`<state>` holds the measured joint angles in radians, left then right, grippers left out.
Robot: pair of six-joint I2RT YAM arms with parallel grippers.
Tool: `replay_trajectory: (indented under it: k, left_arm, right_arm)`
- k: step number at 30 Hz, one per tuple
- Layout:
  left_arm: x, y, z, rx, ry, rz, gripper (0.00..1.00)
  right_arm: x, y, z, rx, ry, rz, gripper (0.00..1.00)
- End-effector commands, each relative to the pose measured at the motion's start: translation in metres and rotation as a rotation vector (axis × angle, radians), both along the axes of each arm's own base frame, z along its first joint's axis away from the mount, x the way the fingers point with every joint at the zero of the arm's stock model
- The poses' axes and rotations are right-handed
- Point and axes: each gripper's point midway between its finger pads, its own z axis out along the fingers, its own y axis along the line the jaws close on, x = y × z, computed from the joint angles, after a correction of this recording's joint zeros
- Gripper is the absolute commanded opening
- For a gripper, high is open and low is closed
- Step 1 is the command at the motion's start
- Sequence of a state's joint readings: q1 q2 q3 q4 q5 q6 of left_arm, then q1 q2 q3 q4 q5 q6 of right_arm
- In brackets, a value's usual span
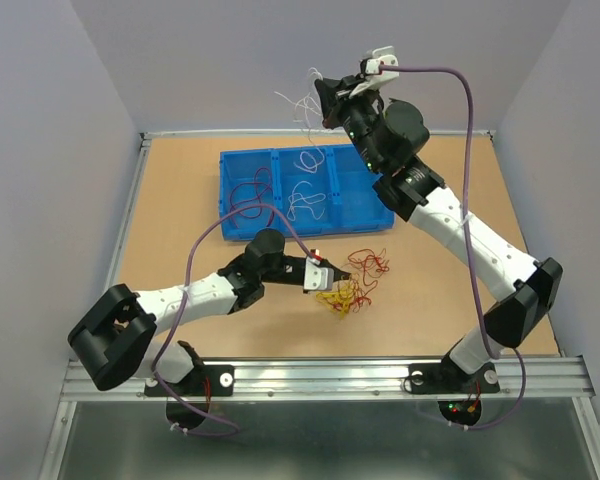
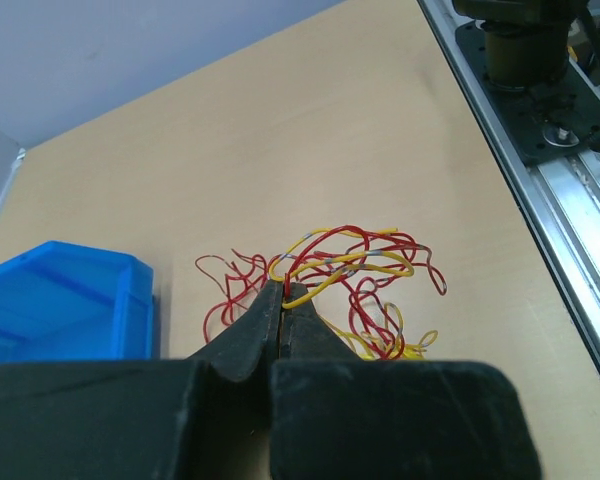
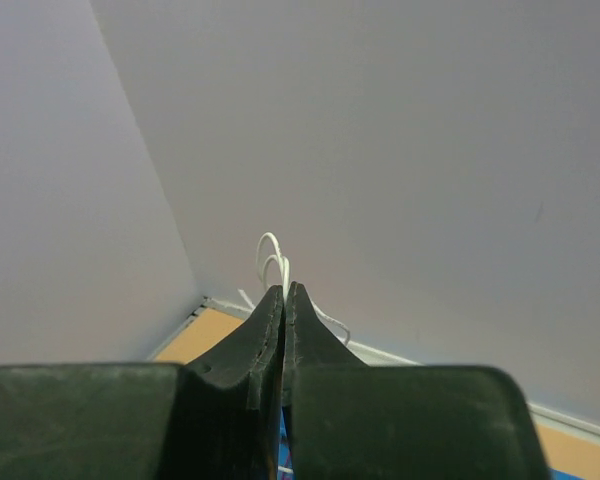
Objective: Untangle the cables
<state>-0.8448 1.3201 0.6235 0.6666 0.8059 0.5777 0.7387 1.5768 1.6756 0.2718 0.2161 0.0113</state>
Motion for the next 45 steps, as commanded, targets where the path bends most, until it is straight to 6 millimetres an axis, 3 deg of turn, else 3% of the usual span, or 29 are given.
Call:
replay_trajectory:
  k: [1, 6, 18, 21, 26, 27, 30, 33, 35, 37, 39, 40, 41, 42, 43, 44, 45]
  left_arm:
    - [-0.009, -0.001, 0.015, -0.046, -0.09, -0.026, 0.0]
    - [-0.008, -0.002, 0.014, -0.043, -0.087, -0.012, 0.0]
    - [-0.007, -0.004, 0.012, -0.036, -0.101, 0.001, 0.0]
    - [-0.007, -0.004, 0.014, -0.039, -0.104, 0.001, 0.0]
    - [-0.007, -0.003, 0.014, -0.042, -0.109, 0.004, 0.0]
    - [-0.007, -0.004, 0.015, -0.043, -0.108, 0.004, 0.0]
    - [-0.007, -0.004, 0.013, -0.039, -0.106, 0.004, 0.0]
    - [-0.006, -0.004, 0.013, -0.039, -0.107, 0.007, 0.0]
    - [-0.006, -0.004, 0.013, -0.038, -0.108, 0.01, 0.0]
    - [-0.004, -0.005, 0.013, -0.037, -0.11, 0.019, 0.0]
    - [-0.003, -0.004, 0.014, -0.038, -0.11, 0.024, 0.0]
    - [-0.002, -0.004, 0.015, -0.041, -0.114, 0.031, 0.0]
    - [-0.002, -0.003, 0.016, -0.041, -0.116, 0.034, 0.0]
    - [-0.001, -0.003, 0.018, -0.047, -0.122, 0.039, 0.0]
    - [-0.001, -0.003, 0.019, -0.049, -0.125, 0.041, 0.0]
    - [-0.001, -0.002, 0.019, -0.052, -0.128, 0.045, 0.0]
    - [0.0, -0.002, 0.022, -0.058, -0.132, 0.05, 0.0]
  right_arm:
    - [0.015, 0.004, 0.013, 0.065, 0.024, 0.083, 0.01]
    - [0.048, 0.017, -0.034, 0.038, 0.124, 0.12, 0.0]
    - [0.088, 0.029, -0.133, -0.022, 0.303, 0.143, 0.01]
    - [0.096, 0.028, -0.15, -0.029, 0.334, 0.133, 0.01]
    - [0.108, 0.021, -0.207, -0.059, 0.434, 0.101, 0.0]
    - [0.111, 0.019, -0.21, -0.054, 0.437, 0.093, 0.01]
    - [0.121, 0.01, -0.25, -0.065, 0.492, 0.077, 0.0]
    - [0.128, 0.013, -0.278, -0.085, 0.529, 0.089, 0.01]
    - [0.128, 0.018, -0.281, -0.101, 0.529, 0.12, 0.21]
    - [0.127, 0.019, -0.279, -0.105, 0.524, 0.129, 0.49]
    - [0.122, 0.016, -0.278, -0.113, 0.519, 0.128, 0.55]
    - [0.116, 0.012, -0.259, -0.106, 0.49, 0.128, 0.58]
    - [0.11, 0.008, -0.267, -0.121, 0.5, 0.127, 0.6]
    - [0.097, 0.002, -0.239, -0.105, 0.452, 0.132, 0.65]
    - [0.09, -0.004, -0.231, -0.103, 0.424, 0.131, 0.68]
    - [0.075, -0.012, -0.244, -0.118, 0.442, 0.126, 0.71]
    - [0.065, -0.02, -0.244, -0.121, 0.439, 0.119, 0.74]
